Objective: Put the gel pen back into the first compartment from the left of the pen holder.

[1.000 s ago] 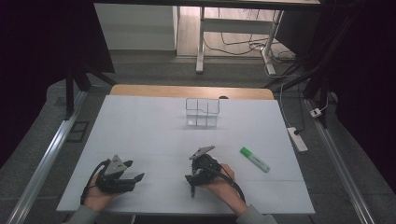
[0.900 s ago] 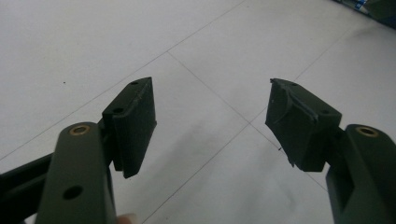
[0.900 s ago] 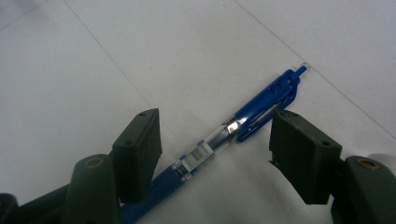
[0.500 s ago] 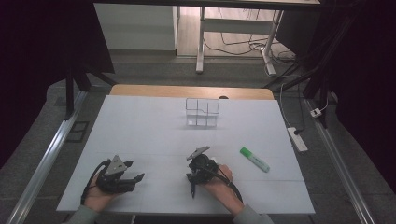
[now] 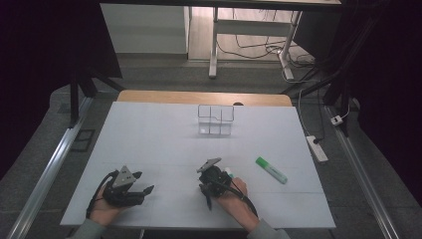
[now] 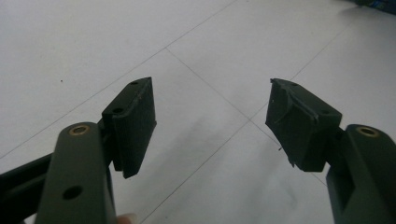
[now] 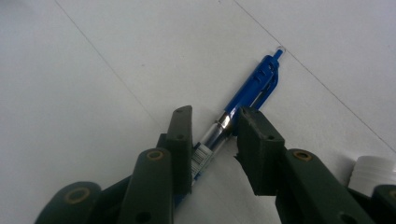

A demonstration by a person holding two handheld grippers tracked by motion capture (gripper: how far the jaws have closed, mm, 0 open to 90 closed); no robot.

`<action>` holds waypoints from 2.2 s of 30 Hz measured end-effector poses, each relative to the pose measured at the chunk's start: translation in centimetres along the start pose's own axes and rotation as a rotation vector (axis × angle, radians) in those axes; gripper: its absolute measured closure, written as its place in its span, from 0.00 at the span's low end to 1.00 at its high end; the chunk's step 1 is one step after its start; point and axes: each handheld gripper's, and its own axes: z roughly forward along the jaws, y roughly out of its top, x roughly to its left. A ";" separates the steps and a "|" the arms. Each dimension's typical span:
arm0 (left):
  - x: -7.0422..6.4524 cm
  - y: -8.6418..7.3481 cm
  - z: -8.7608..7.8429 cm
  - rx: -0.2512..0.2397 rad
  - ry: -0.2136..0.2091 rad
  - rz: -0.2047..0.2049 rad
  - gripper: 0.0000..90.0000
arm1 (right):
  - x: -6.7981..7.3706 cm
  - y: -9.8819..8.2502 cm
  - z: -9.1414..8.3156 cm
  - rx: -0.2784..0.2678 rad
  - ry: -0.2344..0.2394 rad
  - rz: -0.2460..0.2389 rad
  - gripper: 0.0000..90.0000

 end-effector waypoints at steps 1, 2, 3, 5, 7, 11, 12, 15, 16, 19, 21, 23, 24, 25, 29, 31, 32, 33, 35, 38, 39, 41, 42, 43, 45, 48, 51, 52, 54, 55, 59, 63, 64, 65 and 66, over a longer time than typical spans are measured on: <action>0.0 0.0 0.0 0.001 0.001 0.000 0.35 | 0.0 0.0 0.0 -0.001 0.001 0.004 0.77; 0.0 0.0 0.0 0.001 0.001 0.001 0.35 | 0.0 0.0 0.0 0.000 0.003 0.006 0.77; 0.0 0.0 0.0 0.002 0.001 0.001 0.35 | 0.0 0.0 -0.1 0.002 0.005 0.007 0.78; 0.0 0.0 0.0 0.002 0.001 0.001 0.35 | -0.1 0.1 -0.1 0.014 0.009 0.004 0.78; 0.0 0.0 0.1 0.003 0.001 0.001 0.35 | -0.2 0.2 -0.1 0.021 0.013 0.011 0.78; -0.1 0.0 0.1 0.004 0.001 0.003 0.35 | -0.1 0.3 0.1 0.040 0.001 0.021 0.74; -0.1 0.0 0.1 0.004 0.001 0.003 0.35 | 0.0 0.3 0.2 0.044 -0.003 0.021 0.73; -0.1 0.1 0.1 0.004 0.000 0.005 0.35 | 0.2 0.3 0.2 0.050 -0.017 0.017 0.73; -0.1 0.1 0.1 0.004 0.001 0.004 0.35 | 0.2 0.3 0.2 0.051 -0.016 0.019 0.73; -0.1 0.1 0.1 0.004 0.000 0.005 0.35 | 0.1 0.4 0.2 0.056 -0.011 0.020 0.73; -0.1 0.1 0.1 0.004 0.000 0.006 0.35 | 0.2 0.4 0.2 0.055 -0.013 0.016 0.75; -0.1 0.1 0.1 0.004 0.000 0.007 0.35 | 0.5 0.5 0.1 0.049 -0.019 0.000 0.79; -0.1 0.1 0.1 0.004 -0.001 0.006 0.35 | 0.6 0.5 0.1 0.050 -0.019 -0.008 0.80; -0.1 0.1 0.1 0.004 -0.001 0.006 0.35 | 0.7 0.5 0.1 0.051 -0.016 -0.016 0.81; -0.1 0.1 0.1 0.004 0.001 0.006 0.35 | 0.7 0.5 0.1 0.060 0.005 -0.014 0.83; -0.1 0.1 0.1 0.003 0.001 0.007 0.35 | 0.6 0.5 0.0 0.074 0.020 -0.013 0.88; -0.1 0.1 0.1 0.003 0.001 0.007 0.35 | 0.7 0.5 0.0 0.088 0.037 -0.015 0.89; 0.0 0.1 0.1 0.004 0.002 0.006 0.35 | 0.9 0.5 -0.1 0.087 0.027 -0.028 0.89; 0.0 0.0 0.1 0.003 0.001 0.004 0.35 | 1.0 0.5 -0.1 0.099 0.013 -0.057 0.89; -0.1 0.1 0.1 0.002 0.001 0.007 0.35 | 0.9 0.5 0.0 0.098 0.018 -0.062 0.89; -0.1 0.1 0.1 0.002 0.002 0.007 0.35 | 0.9 0.4 0.0 0.095 0.022 -0.060 0.89; -0.1 0.1 0.0 0.002 0.002 0.007 0.35 | 0.8 0.4 -0.1 0.088 0.031 -0.057 0.89; -0.1 0.1 0.0 0.001 0.002 0.007 0.35 | 0.7 0.3 -0.1 0.082 0.044 -0.047 0.89; 0.0 0.1 0.0 0.000 0.002 0.006 0.35 | 0.5 0.3 -0.1 0.067 0.069 -0.029 0.89; 0.0 0.1 0.0 0.000 0.003 0.004 0.35 | 0.2 0.3 -0.4 0.036 0.113 -0.007 0.89; 0.1 0.0 0.0 0.000 0.004 0.003 0.35 | 0.2 0.6 -1.2 -0.009 0.113 -0.014 0.89; 0.0 0.1 0.0 -0.001 0.003 0.005 0.35 | -0.2 0.8 -2.0 -0.053 0.132 -0.008 0.89; 0.0 0.1 0.0 -0.003 0.004 0.007 0.35 | -0.3 0.8 -2.3 -0.067 0.135 -0.002 0.89; 0.0 0.1 0.0 -0.005 0.004 0.005 0.35 | -0.8 0.8 -3.1 -0.097 0.142 0.005 0.89; 0.0 0.1 0.0 -0.005 0.005 0.007 0.35 | -1.1 0.9 -3.5 -0.116 0.144 0.010 0.89; 0.0 0.1 0.0 -0.004 0.006 0.008 0.35 | -2.3 0.9 -5.5 -0.174 0.143 0.031 0.89; -0.1 0.1 0.0 -0.010 0.010 0.006 0.35 | -3.4 0.7 -7.0 -0.218 0.136 0.042 0.89; -0.1 0.1 0.0 -0.011 0.010 0.007 0.35 | -3.7 0.5 -7.2 -0.229 0.138 0.046 0.89; -0.1 0.2 -0.1 -0.012 0.010 0.008 0.35 | -4.0 0.4 -7.5 -0.234 0.135 0.046 0.89; -0.1 0.2 -0.1 -0.013 0.011 0.009 0.35 | -4.3 0.3 -7.7 -0.238 0.133 0.047 0.89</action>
